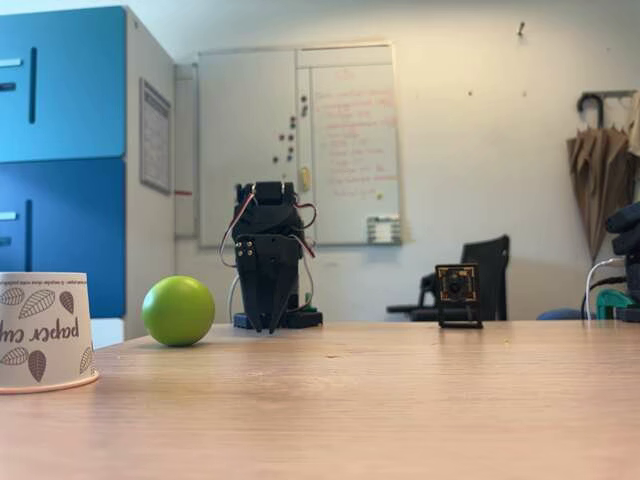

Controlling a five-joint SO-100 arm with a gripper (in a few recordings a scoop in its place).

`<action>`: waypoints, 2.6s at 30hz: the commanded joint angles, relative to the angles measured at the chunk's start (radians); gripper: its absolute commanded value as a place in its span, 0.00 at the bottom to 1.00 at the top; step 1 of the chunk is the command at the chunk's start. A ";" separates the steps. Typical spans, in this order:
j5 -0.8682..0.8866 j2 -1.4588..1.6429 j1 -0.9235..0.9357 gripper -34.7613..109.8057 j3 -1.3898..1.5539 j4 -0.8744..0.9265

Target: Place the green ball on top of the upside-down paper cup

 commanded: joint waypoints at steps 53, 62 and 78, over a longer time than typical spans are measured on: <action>-0.003 0.006 -0.003 0.24 -0.003 0.014; 0.003 0.006 0.060 0.24 -0.003 0.014; 0.020 -0.281 0.161 0.24 -0.634 0.336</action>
